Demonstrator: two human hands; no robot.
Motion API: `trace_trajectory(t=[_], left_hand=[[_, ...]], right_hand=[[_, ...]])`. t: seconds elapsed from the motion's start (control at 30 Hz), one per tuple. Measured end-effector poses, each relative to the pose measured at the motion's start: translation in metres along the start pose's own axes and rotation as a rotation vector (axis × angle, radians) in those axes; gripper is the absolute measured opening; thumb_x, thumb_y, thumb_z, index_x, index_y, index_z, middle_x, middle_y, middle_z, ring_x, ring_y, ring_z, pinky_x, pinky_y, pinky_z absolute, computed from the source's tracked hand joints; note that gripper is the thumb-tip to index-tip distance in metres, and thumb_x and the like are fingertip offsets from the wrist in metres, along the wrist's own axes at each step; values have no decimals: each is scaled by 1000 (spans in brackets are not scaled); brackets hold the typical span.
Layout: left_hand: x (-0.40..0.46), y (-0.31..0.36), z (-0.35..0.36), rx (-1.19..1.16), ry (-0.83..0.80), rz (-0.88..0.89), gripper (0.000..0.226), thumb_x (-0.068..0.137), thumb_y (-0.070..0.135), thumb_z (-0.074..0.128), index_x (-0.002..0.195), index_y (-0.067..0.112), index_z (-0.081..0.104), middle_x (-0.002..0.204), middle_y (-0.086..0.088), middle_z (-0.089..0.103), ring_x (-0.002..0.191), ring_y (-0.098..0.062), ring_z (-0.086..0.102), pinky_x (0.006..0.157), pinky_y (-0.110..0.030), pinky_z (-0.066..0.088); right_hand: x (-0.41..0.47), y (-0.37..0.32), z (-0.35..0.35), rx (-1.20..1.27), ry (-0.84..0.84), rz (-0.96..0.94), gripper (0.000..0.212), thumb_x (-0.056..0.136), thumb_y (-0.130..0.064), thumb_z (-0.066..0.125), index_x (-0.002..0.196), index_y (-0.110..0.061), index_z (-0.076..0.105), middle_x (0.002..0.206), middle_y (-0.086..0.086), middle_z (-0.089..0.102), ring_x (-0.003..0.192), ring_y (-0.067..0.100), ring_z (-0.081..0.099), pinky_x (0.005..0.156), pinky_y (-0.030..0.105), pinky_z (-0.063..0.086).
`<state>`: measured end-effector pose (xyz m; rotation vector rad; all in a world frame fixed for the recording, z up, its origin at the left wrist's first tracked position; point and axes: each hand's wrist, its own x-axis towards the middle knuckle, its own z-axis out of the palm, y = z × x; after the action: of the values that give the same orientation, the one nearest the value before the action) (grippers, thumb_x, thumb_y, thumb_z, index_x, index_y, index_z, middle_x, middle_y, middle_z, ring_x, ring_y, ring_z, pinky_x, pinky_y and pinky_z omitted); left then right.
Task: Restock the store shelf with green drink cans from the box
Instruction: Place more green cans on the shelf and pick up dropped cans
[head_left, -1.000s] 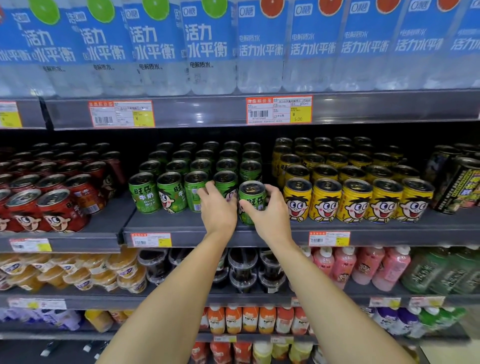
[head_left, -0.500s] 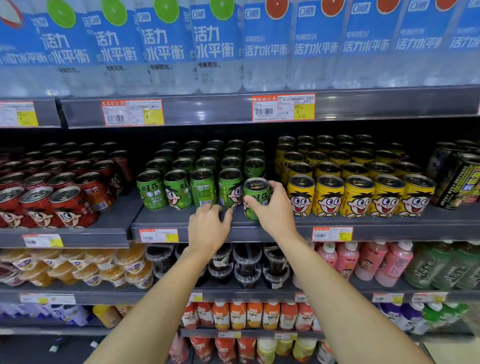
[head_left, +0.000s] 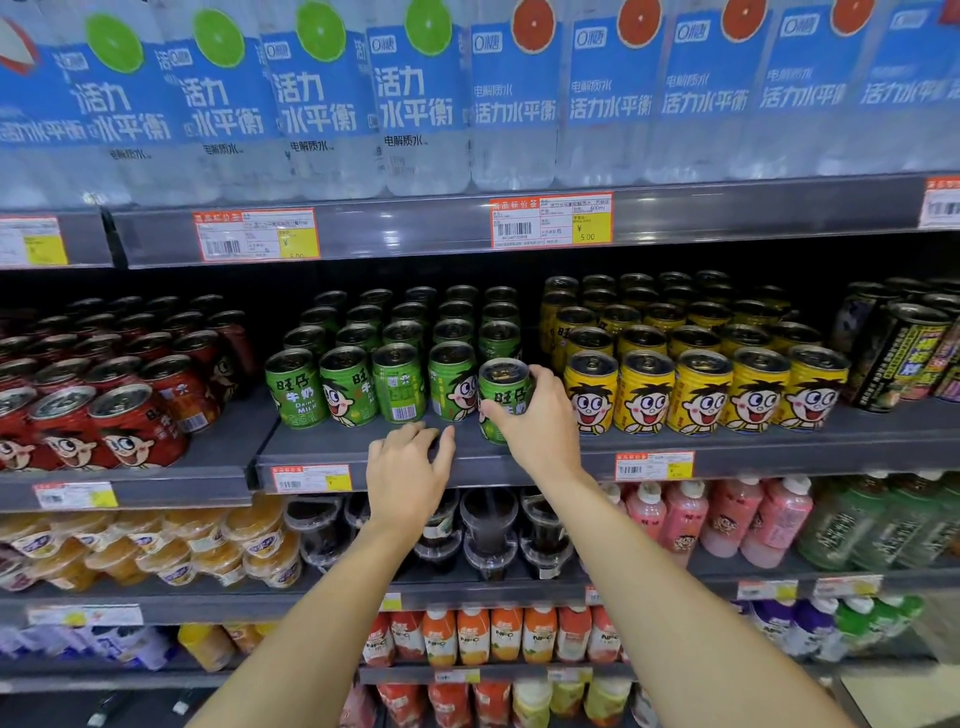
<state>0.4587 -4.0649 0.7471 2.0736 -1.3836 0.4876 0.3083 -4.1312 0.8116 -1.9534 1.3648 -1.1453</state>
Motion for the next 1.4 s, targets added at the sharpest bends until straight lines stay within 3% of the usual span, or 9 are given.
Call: trace_trajectory(t=[0.4,1.07,1.27,1.4], left_hand=[[-1,0,6,13,22,-11,53,92,48,38,90,13,79,104,-5,73,98,-23,65,81,-37,41],[-1,2,4,7,51,-11,45,93,40,38,86,17,76,94,2,73,87,-22,64,73,-37,40],[-1,2,3,6,14,-15,46,93,41,36,88,17,75,92,2,72,86,-23,63,74,-38,40],[-1,3,1,13,1,-16,45,94,41,36,88,17,74,89,3,71,84,-23,62,73,-38,39]], right_hand=[[25,-8,10,-21,-16,59,69,82,-41,76,135,-11,45,131,8,53,118,29,55,88,41,48],[45,-10,16,-23,-44,132,72,78,-39,80,135,-11,45,131,10,54,121,32,54,94,43,47],[29,0,19,46,-94,235,81,82,-52,71,140,-7,37,133,12,55,123,34,53,93,43,47],[8,4,21,-173,-125,115,61,88,-56,59,125,-9,45,121,10,59,113,32,57,81,39,47]])
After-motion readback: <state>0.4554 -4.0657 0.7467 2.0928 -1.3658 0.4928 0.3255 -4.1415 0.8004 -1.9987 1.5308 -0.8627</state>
